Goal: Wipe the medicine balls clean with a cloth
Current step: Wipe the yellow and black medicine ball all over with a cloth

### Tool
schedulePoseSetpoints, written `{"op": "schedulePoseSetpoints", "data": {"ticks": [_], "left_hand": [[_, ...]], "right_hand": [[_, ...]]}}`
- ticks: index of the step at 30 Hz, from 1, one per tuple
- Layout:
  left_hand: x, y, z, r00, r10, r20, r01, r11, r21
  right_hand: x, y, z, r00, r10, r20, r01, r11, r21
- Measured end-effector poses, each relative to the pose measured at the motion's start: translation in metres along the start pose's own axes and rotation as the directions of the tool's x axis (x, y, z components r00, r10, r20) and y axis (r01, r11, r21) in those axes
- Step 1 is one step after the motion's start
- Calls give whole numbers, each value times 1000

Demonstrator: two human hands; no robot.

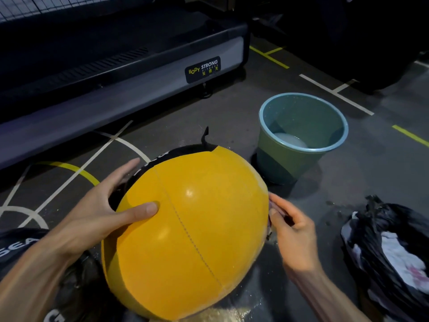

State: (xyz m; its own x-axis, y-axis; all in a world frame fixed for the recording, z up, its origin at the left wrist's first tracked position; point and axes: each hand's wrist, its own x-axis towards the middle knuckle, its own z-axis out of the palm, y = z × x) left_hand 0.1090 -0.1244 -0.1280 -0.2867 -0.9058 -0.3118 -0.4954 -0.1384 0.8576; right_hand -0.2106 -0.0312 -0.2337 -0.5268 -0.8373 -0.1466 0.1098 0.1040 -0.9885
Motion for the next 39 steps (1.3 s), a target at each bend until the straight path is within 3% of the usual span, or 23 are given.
{"op": "schedulePoseSetpoints", "data": {"ticks": [4, 9, 11, 15, 17, 19, 24, 26, 28, 31, 32, 33, 35, 36, 37, 39], "left_hand": [[0, 10, 11, 996, 82, 27, -82, 997, -16], [-5, 1, 20, 989, -4, 149, -5, 998, 61], [-8, -3, 21, 993, 41, 111, -51, 995, 90], [-19, 15, 30, 962, 271, -28, -261, 945, 196], [-17, 27, 39, 939, 344, -11, -322, 888, 328], [-11, 29, 44, 931, 366, 1, -332, 842, 425], [-3, 24, 45, 929, 368, -31, -320, 844, 430], [-1, 23, 45, 927, 373, -39, -323, 847, 423], [-1, 22, 45, 925, 377, -54, -321, 848, 423], [-6, 14, 44, 919, 388, -68, -325, 845, 425], [-7, 12, 44, 918, 391, -67, -328, 844, 425], [-8, 11, 45, 916, 395, -67, -332, 843, 424], [-7, 11, 48, 910, 408, -72, -344, 842, 416], [-7, 11, 49, 906, 416, -75, -351, 839, 416], [-6, 12, 50, 903, 424, -75, -357, 836, 417], [-6, 10, 52, 899, 431, -74, -365, 832, 417]], "right_hand": [[4, -35, -14, 990, -137, -30, 137, 990, 18], [0, -44, -20, 962, -271, 16, 270, 949, -159], [1, -42, -19, 959, -283, 2, 278, 941, -195], [0, -48, -11, 957, -289, 10, 285, 940, -186], [-4, -52, -4, 959, -283, 32, 284, 945, -161], [-6, -56, 2, 962, -269, 42, 272, 950, -152], [-11, -68, 13, 942, -335, 28, 334, 924, -185], [-24, -71, 25, 878, -464, 116, 478, 841, -253], [-35, -72, 38, 759, -584, 288, 651, 676, -345], [-19, -80, 40, 553, -646, 527, 833, 426, -352], [-4, -83, 38, 532, -650, 543, 847, 391, -360], [10, -87, 36, 570, -651, 501, 820, 409, -400], [30, -96, 35, 721, -617, 316, 684, 556, -473], [32, -98, 38, 761, -597, 253, 635, 604, -482], [25, -98, 43, 765, -593, 250, 630, 610, -480], [1, -95, 52, 685, -614, 393, 726, 535, -432]]}}
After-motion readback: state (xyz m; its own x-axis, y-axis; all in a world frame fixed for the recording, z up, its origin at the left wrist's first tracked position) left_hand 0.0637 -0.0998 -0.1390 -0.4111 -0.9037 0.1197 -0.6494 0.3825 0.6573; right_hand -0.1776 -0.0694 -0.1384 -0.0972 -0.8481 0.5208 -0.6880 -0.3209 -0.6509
